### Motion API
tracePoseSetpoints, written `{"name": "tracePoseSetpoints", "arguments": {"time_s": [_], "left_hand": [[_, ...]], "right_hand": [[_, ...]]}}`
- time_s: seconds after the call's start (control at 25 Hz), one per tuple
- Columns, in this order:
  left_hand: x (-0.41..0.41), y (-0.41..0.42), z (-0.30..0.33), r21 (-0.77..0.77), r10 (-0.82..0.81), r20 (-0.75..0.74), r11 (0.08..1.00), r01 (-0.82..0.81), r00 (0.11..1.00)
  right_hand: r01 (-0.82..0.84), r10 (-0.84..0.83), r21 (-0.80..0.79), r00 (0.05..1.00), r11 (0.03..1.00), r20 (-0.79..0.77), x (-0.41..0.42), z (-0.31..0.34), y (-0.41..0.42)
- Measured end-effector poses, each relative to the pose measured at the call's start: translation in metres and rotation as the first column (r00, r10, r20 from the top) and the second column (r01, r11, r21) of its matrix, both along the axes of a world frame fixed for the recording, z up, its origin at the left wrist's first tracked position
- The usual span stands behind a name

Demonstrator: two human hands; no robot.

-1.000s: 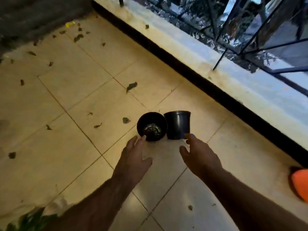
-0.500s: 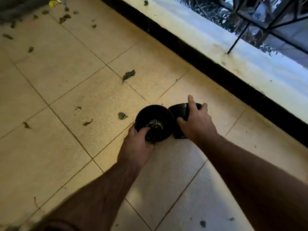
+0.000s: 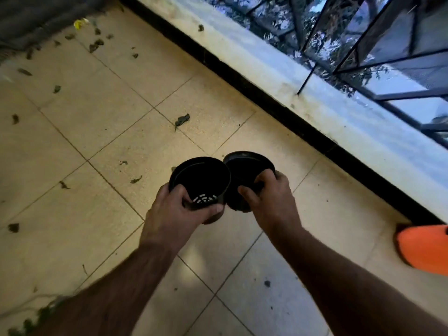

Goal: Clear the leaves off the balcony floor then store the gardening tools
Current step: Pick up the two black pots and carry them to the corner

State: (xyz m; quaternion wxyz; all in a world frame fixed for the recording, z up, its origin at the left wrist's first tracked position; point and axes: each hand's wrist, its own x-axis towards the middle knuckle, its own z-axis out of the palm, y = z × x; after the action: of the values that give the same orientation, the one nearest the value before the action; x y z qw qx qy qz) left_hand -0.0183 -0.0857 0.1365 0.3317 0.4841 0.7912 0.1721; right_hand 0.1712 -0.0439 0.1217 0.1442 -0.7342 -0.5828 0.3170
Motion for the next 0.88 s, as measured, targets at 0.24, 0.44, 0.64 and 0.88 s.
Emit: {"name": "tracePoseSetpoints", "arguments": {"time_s": [0.24, 0.44, 0.64, 0.88], "left_hand": [[0.001, -0.019, 0.144, 0.015, 0.034, 0.1, 0.999, -0.036, 0.994], [-0.003, -0.038, 0.26, 0.057, 0.066, 0.187, 0.995, -0.078, 0.98], [-0.008, -0.079, 0.367, 0.158, 0.154, 0.255, 0.967, -0.198, 0.955], [-0.017, -0.105, 0.503, 0.197, -0.023, 0.311, 0.98, -0.04, 0.95]], "right_hand": [[0.153, -0.143, 0.041, 0.972, 0.987, -0.187, 0.003, 0.144, -0.035], [0.237, -0.22, 0.051, 0.95, 0.97, -0.223, 0.013, 0.269, -0.056], [0.411, -0.388, 0.016, 0.871, 0.911, -0.3, 0.01, 0.398, -0.082], [0.393, -0.329, 0.162, 0.889, 0.905, -0.318, -0.003, 0.546, -0.119]]}}
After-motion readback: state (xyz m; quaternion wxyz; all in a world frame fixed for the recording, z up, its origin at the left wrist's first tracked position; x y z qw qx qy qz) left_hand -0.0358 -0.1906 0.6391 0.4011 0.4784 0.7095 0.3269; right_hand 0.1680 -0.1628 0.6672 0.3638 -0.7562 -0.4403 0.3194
